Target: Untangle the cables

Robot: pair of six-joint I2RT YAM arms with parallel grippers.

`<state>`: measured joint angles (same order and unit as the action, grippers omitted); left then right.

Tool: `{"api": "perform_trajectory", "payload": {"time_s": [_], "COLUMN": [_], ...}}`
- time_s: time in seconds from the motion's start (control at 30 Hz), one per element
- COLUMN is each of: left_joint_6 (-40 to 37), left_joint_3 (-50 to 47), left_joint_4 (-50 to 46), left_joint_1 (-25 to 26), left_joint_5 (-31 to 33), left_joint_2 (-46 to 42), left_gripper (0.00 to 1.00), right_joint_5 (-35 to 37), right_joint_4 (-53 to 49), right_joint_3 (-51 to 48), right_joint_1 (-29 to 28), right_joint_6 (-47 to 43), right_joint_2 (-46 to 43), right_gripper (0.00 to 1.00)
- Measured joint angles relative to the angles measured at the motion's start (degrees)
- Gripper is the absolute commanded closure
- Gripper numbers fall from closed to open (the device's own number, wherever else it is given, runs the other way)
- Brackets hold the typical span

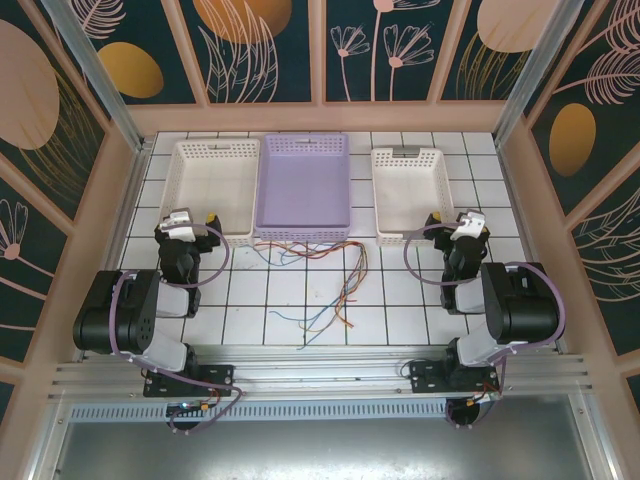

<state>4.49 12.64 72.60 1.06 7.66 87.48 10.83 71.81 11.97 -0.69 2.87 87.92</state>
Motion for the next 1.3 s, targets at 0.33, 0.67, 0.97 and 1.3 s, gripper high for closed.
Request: {"api": "perform_trajectory", "payload": {"time_s": [0.33,0.67,0.97,1.3], "left_joint_6": [0.00,-0.02,-0.02,-0.02], "left_joint_3": [0.00,0.00,0.00,0.00], "left_joint_4": [0.00,0.00,0.00,0.00], "left_joint_1": [0.00,0.00,0.00,0.00], "left_joint_5": [0.02,0.00,0.00,0.00], "left_joint_2": [0.00,0.00,0.00,0.00], "left_gripper": [0.01,0.01,0.01,0.01], "right_joint_5": [0.00,-0.02,1.77,-1.51], "right_joint_4": [0.00,-0.02,-20.94,-45.48], "right_joint_3": [0.00,0.00,4.83,15.56], "right_joint_1": [0.00,-0.02,-5.55,-10.16], "right_joint_6": [0.00,-0.07,-1.51,19.08], "right_joint_2": [0.00,-0.02,-20.63,-43.82], "right_gripper": [0.01,0.01,0.01,0.01]}}
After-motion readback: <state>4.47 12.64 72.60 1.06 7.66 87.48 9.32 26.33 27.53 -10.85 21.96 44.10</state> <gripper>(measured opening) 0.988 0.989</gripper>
